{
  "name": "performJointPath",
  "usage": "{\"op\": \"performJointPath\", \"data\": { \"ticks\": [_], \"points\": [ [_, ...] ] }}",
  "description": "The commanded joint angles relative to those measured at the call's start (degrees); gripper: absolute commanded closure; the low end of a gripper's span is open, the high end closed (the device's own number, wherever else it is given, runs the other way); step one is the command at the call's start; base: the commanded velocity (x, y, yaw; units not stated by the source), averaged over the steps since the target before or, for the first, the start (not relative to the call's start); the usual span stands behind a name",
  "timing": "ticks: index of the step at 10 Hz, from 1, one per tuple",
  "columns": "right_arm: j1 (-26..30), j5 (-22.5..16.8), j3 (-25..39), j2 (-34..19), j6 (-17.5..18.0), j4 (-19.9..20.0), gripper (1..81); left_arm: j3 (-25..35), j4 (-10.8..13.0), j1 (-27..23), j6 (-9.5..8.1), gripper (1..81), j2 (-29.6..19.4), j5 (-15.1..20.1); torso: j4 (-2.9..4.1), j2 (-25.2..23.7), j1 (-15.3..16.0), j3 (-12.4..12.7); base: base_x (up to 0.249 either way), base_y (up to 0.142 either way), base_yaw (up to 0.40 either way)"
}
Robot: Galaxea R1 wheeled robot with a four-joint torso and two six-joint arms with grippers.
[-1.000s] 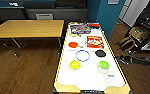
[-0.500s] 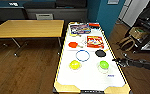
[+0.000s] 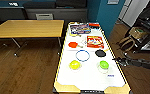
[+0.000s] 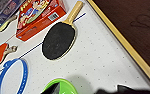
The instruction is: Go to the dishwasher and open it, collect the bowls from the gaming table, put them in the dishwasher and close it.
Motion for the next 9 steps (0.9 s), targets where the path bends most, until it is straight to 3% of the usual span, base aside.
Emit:
{"op": "performJointPath", "data": {
  "ticks": [1,9],
  "points": [
    [7.26,-0.77,-0.85,0.68,0.3,0.69,1.0,0.36,-0.56,-0.11,0.11,1.0,0.13,4.67,0.0,0.0,0.0,0.0,0.0,0.0,0.0],
    [2.51,0.99,-2.96,3.75,0.56,1.83,1.0,0.36,-0.56,-0.21,0.11,1.0,0.39,4.67,0.0,0.0,0.02,0.0,0.0,0.0,0.0]
  ]
}}
